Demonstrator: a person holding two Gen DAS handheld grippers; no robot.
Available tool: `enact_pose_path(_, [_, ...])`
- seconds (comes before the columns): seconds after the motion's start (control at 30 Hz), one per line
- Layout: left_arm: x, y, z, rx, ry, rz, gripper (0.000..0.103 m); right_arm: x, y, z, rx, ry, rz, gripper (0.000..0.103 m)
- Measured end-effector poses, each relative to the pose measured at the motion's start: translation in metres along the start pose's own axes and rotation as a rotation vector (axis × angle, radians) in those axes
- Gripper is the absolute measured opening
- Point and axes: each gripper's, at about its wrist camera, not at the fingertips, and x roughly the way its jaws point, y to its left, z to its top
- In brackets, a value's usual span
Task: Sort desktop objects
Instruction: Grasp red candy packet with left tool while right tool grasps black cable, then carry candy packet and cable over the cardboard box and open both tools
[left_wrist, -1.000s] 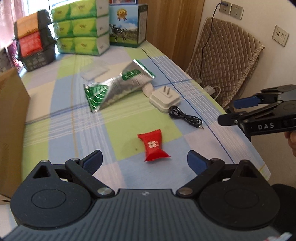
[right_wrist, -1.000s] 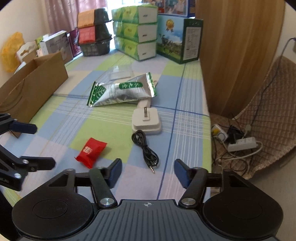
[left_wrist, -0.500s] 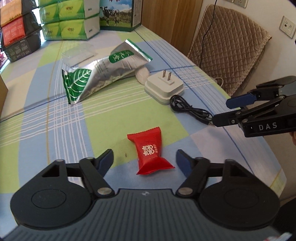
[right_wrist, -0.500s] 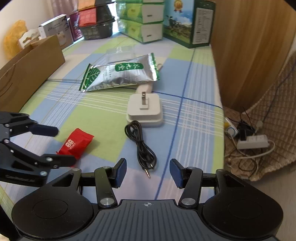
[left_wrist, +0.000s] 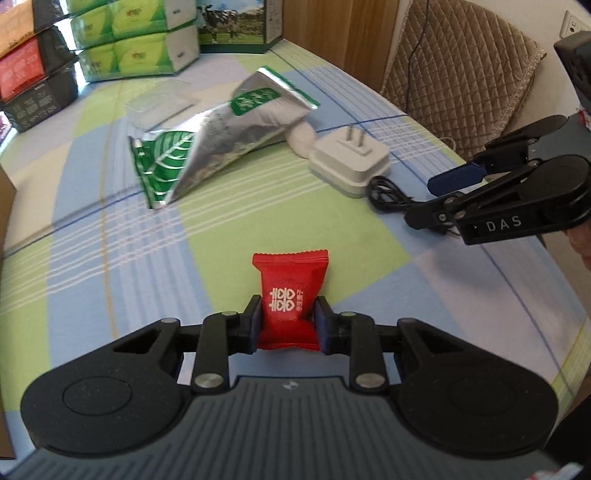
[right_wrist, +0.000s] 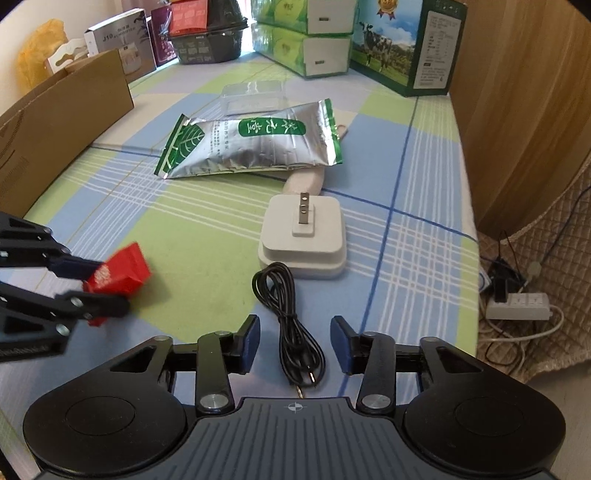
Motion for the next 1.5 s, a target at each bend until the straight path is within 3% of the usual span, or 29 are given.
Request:
enact_pose_path(0.13, [0.000,0.013,-0.003,-0.012,0.003,0.006,0.024,0.010,0.004,0.002,-0.019,0.001,-0.003,0.031])
enact_pose_path(0.2, [0.000,0.017,-0.005,-0.017,0.001,0.000,0.024,0.011,0.006,0.003,-0.006,-0.004,-0.006,0.020])
enact_pose_path(0.3, [0.000,0.019,-0.005,-0.020,0.001,-0.007,0.024,0.012,0.014,0.005,-0.013,-0.003,-0.020,0.011])
enact_pose_path(0.57, [-0.015,0.020,-0.005,-0.013,-0.007,-0.026,0.023,-0.004,0.032,0.008,0.040,0.011,-0.030,0.010])
enact_pose_path(0.97, [-0.076,0.035,-0.016,-0.034,-0.037,-0.008,0.023,-0.064,0.083,0.012,0.157,-0.043,-0.014,0.010])
enact_pose_path(1.5, [-0.154,0.063,-0.041,-0.060,-0.079,0.045,0.023,-0.110,0.146,0.004,0.139,-0.090,0.030,0.010])
